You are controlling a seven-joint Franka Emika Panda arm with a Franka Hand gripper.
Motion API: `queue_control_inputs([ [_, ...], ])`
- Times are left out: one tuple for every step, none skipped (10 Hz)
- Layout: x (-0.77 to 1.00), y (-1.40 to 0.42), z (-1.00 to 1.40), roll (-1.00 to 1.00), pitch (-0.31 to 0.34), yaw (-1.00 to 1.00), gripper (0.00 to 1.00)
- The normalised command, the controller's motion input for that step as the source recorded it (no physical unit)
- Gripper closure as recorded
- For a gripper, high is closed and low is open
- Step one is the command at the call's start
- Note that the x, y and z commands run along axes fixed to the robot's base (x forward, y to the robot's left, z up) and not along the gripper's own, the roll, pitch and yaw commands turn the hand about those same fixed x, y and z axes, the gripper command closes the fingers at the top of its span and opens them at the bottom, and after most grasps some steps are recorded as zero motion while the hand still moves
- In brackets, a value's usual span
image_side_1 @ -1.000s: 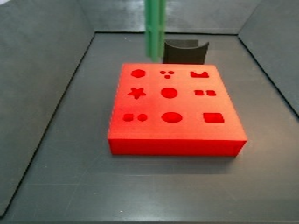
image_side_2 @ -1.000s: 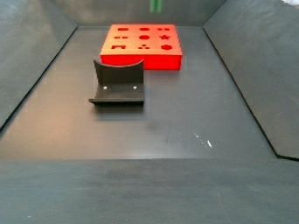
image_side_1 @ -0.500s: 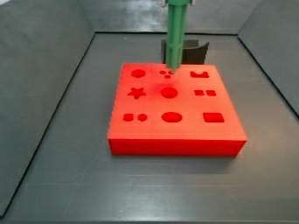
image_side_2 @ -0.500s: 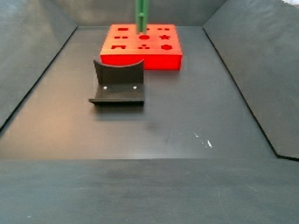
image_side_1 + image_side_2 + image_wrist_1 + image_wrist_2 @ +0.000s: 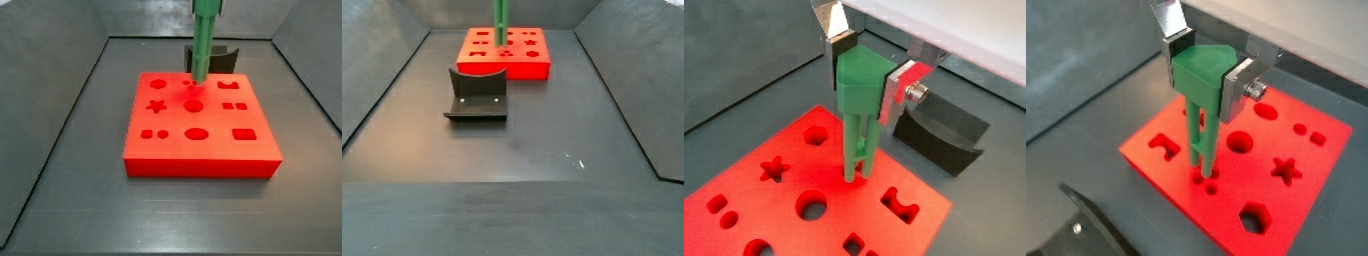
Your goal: Insert the 3 prong object.
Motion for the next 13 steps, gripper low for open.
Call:
queue_control_inputs([
  [-0.01, 0.21, -0.15, 0.00, 0.000, 0.18, 1.00],
  [-0.13, 0.24, 0.00, -0.10, 0.000, 0.18, 1.00],
  [-0.11, 0.06, 0.00, -0.13, -0.014, 0.19, 1.00],
  [0.00, -0.03, -0.02, -0.11, -0.069, 0.19, 1.00],
  [-0.03, -0.01, -0.11, -0.06, -0.083, 0.13, 1.00],
  [-0.05, -0.05, -0.09, -0.06, -0.077, 0.11, 1.00],
  [0.00, -0.04, -0.11, -0.04, -0.059, 0.12, 1.00],
  [0.00, -0.13, -0.12, -0.06, -0.087, 0.12, 1.00],
  [0.00, -0.07, -0.14, -0.02, -0.074, 0.07, 1.00],
  [0.00, 0.00, -0.29, -0.01, -0.100, 0.00, 1.00],
  [0.05, 0.00, -0.51, -0.01, -0.141, 0.00, 1.00],
  [0.11, 0.02, -0.73, -0.02, -0.157, 0.00, 1.00],
  [0.08, 0.01, -0.99, 0.00, -0.121, -0.02, 1.00],
])
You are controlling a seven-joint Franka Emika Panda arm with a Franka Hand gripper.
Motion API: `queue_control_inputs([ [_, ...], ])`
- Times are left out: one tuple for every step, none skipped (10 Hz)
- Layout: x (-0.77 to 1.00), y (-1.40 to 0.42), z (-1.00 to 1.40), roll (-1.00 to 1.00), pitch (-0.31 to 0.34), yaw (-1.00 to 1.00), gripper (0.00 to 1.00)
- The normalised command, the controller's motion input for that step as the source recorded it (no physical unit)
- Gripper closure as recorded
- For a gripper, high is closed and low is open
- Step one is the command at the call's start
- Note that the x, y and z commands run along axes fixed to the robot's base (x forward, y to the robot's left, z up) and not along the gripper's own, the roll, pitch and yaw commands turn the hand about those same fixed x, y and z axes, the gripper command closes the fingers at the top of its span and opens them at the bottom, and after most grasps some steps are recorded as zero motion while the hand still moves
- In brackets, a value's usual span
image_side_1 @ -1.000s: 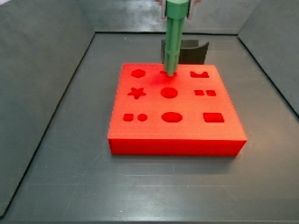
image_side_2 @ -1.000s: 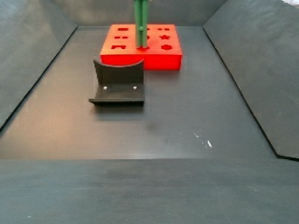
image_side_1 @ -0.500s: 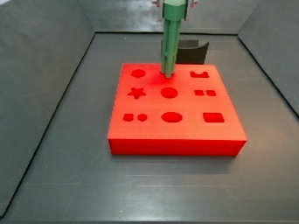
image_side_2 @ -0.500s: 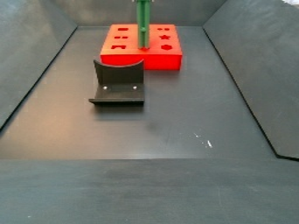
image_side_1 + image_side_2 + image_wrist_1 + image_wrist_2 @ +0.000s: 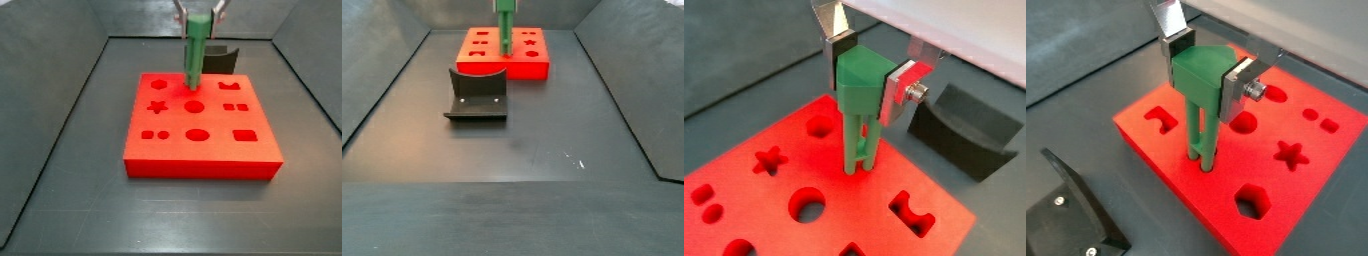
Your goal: Insert the 3 prong object.
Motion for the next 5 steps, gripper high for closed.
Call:
queue_control_inputs([
  [0.11, 0.02, -1.00, 0.00, -0.116, -0.01, 1.00],
  [0.12, 0.05, -1.00, -0.01, -0.114, 0.00, 1.00],
  [0.14, 0.07, -0.99, -0.01, -0.116, 0.00, 1.00],
  [0.01, 0.00, -0.15, -0.01, -0.029, -0.06, 1.00],
  [0.00, 0.00, 0.00, 0.00, 0.000, 0.00, 1.00],
])
